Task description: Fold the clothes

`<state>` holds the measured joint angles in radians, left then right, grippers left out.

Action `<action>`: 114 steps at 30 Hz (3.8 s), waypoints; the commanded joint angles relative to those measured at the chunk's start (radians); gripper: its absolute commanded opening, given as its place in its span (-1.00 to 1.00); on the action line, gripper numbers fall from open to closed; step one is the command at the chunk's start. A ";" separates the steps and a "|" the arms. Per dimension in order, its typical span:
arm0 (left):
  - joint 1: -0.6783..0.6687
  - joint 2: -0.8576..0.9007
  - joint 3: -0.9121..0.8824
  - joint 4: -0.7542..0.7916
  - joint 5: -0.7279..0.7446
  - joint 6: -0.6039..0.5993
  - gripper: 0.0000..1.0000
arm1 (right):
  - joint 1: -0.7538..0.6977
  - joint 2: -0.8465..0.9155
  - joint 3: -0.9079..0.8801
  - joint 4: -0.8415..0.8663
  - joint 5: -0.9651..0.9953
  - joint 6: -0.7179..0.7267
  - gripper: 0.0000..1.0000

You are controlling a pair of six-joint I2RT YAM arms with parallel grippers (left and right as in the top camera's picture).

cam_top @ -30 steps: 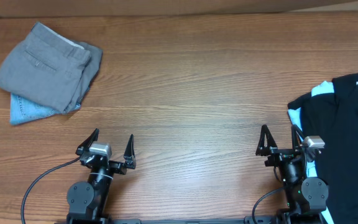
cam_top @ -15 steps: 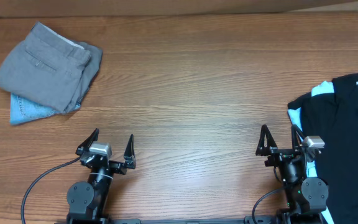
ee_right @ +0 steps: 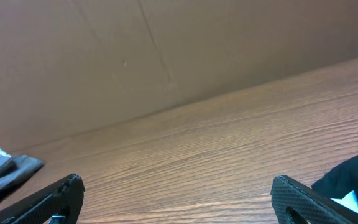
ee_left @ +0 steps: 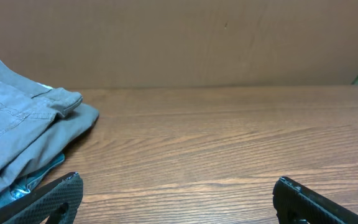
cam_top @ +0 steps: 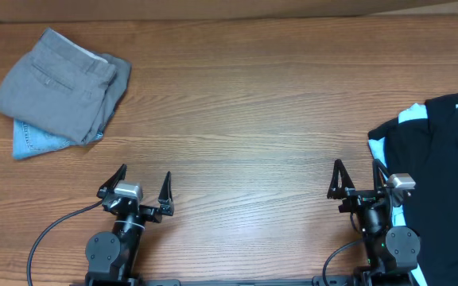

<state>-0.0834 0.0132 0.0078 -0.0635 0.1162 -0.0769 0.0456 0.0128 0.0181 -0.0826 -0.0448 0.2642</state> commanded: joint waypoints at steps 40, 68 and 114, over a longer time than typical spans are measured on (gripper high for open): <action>0.006 -0.001 0.144 0.257 0.003 0.032 1.00 | -0.008 -0.006 0.191 0.002 -0.192 -0.004 1.00; 0.005 1.115 1.407 -0.977 0.010 0.040 0.99 | -0.008 1.151 1.225 -0.860 -0.233 -0.006 1.00; 0.005 1.217 1.407 -1.039 0.042 0.047 1.00 | -0.384 1.859 1.234 -0.674 0.148 0.174 -0.41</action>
<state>-0.0834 1.2327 1.3884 -1.1019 0.1436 -0.0490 -0.3340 1.8790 1.2194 -0.7574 0.0940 0.4377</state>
